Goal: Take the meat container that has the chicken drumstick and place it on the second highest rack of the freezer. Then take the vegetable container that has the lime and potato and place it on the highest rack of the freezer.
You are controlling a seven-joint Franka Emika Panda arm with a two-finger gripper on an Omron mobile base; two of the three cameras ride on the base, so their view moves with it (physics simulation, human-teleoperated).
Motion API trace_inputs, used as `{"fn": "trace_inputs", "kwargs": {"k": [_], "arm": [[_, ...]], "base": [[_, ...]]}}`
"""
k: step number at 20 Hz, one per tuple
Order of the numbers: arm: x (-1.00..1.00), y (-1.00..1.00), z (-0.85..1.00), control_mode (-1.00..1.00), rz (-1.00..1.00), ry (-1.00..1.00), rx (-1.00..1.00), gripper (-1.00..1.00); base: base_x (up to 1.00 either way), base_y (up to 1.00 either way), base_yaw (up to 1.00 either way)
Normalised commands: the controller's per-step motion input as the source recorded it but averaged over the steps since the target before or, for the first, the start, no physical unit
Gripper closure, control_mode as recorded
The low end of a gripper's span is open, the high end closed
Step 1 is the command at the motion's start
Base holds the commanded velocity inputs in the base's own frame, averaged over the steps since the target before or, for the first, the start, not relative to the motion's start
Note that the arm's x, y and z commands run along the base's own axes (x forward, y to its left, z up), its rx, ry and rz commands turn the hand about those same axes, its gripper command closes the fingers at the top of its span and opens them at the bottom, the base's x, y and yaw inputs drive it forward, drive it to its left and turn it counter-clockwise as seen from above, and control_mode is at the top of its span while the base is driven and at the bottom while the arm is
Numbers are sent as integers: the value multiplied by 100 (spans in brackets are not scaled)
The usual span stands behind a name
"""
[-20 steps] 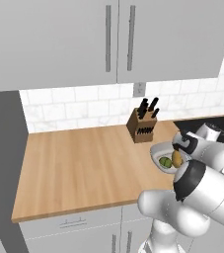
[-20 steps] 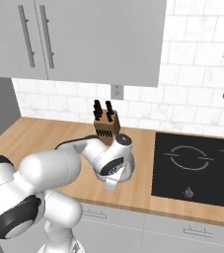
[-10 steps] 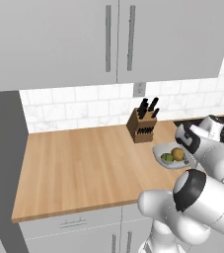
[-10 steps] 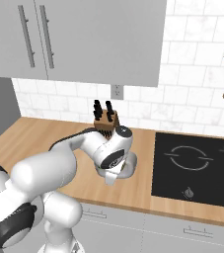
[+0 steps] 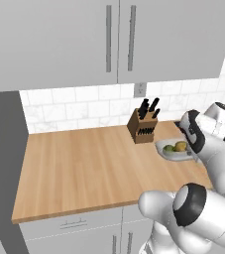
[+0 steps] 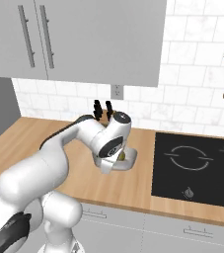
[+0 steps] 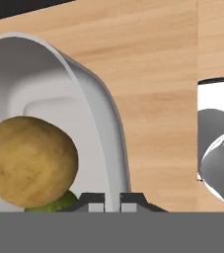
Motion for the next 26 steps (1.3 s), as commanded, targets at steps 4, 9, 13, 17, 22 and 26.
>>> {"fn": "trace_inputs", "kwargs": {"k": [4, 9, 13, 17, 22, 26], "arm": [[-26, 4, 38, -100, -6, -16, 5, 100], [-51, 0, 50, -100, -1, -25, 0, 100], [-39, 5, 54, -100, 0, -27, -6, 100], [-52, 24, 63, -100, 0, -13, -2, 100], [-67, 45, 50, -100, 0, -10, 0, 100], [-77, 50, 51, -100, 0, -12, 0, 100]], "base": [[0, 0, 0], [0, 0, 0], [0, 0, 0], [0, 0, 0], [0, 0, 0], [0, 0, 0]]}}
